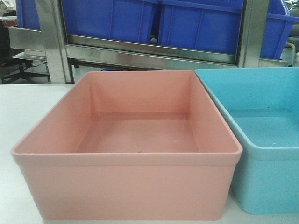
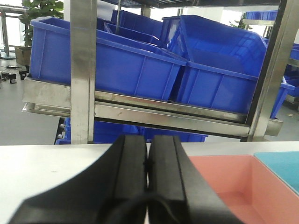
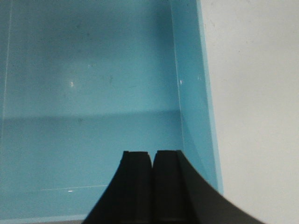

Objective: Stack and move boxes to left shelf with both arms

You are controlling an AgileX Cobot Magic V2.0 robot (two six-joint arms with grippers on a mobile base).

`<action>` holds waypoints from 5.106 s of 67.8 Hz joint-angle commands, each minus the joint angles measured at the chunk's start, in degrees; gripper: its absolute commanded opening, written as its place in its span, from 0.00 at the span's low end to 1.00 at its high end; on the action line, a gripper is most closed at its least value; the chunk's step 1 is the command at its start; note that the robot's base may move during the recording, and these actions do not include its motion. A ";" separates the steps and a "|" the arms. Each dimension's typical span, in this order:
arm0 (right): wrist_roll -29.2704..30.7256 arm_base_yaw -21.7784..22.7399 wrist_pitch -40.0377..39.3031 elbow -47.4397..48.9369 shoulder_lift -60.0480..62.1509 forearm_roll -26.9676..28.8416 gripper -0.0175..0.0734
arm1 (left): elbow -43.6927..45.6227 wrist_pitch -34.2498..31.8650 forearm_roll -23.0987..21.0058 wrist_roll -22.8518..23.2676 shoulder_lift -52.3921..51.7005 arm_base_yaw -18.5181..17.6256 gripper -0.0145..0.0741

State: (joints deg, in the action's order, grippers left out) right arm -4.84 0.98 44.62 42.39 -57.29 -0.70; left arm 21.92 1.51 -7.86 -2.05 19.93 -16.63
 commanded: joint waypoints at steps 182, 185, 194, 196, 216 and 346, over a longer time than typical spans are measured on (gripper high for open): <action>-11.27 -4.28 23.03 46.29 -30.26 15.48 0.25 | 1.50 -4.77 -0.17 -0.21 0.20 0.18 0.15; -12.74 -6.60 22.88 46.29 -30.31 14.78 0.25 | 1.50 -4.77 -0.17 -0.21 0.20 0.18 0.15; -17.42 -13.28 21.56 46.29 -30.37 12.83 0.25 | 1.50 -4.77 -0.17 -0.21 0.20 0.18 0.15; -18.54 -14.85 21.29 46.29 -30.51 12.45 0.25 | 1.50 -4.77 -0.17 -0.21 0.20 0.18 0.15; -23.79 -24.92 17.51 46.35 -34.04 10.84 0.25 | 1.50 -4.77 -0.17 -0.21 0.20 0.18 0.15; -21.72 -26.16 15.81 46.15 -43.56 7.34 0.75 | 1.50 -4.77 -0.17 -0.21 0.20 0.18 0.15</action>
State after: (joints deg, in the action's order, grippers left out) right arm -27.42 -25.21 61.28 86.63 -104.33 7.35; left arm 21.92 1.51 -7.86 -2.18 19.93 -16.54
